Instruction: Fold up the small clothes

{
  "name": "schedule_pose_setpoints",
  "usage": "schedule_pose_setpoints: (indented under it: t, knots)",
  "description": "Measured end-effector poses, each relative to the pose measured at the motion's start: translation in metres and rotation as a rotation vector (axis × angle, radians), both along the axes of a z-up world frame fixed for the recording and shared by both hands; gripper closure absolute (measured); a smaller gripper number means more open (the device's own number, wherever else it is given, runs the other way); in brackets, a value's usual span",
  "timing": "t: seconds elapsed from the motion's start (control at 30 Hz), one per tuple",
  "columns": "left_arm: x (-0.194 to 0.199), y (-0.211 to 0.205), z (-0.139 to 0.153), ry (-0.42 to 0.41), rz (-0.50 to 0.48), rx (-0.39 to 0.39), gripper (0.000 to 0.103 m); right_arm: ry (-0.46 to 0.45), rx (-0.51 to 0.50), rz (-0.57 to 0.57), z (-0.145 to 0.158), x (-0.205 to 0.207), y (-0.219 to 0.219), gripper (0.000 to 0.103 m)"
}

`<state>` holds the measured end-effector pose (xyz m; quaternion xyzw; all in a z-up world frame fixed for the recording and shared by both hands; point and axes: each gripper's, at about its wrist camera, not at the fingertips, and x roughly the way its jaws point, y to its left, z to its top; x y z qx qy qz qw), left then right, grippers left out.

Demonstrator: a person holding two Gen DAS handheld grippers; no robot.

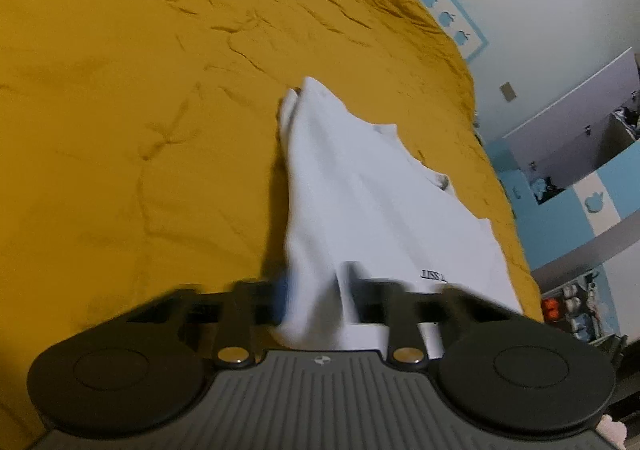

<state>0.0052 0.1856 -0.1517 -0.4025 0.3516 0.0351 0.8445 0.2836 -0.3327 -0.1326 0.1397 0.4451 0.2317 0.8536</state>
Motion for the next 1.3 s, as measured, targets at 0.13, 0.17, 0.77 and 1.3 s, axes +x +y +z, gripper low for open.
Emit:
schedule_pose_setpoints:
  t: [0.13, 0.17, 0.77, 1.3]
  knots:
    - [0.001, -0.003, 0.002, -0.031, -0.025, -0.009, 0.098, 0.013, 0.027, -0.017, -0.001, -0.001, -0.006, 0.098]
    - [0.001, -0.003, 0.005, -0.041, -0.028, -0.007, 0.098, 0.015, 0.049, -0.022, -0.001, -0.002, -0.008, 0.099]
    - [-0.013, 0.021, -0.020, 0.025, -0.072, -0.172, 0.089, 0.137, 0.140, -0.073, -0.015, -0.016, -0.057, 0.097]
    - [0.023, -0.017, 0.024, -0.077, -0.125, -0.040, 0.069, 0.081, -0.019, 0.066, -0.006, -0.026, -0.041, 0.103]
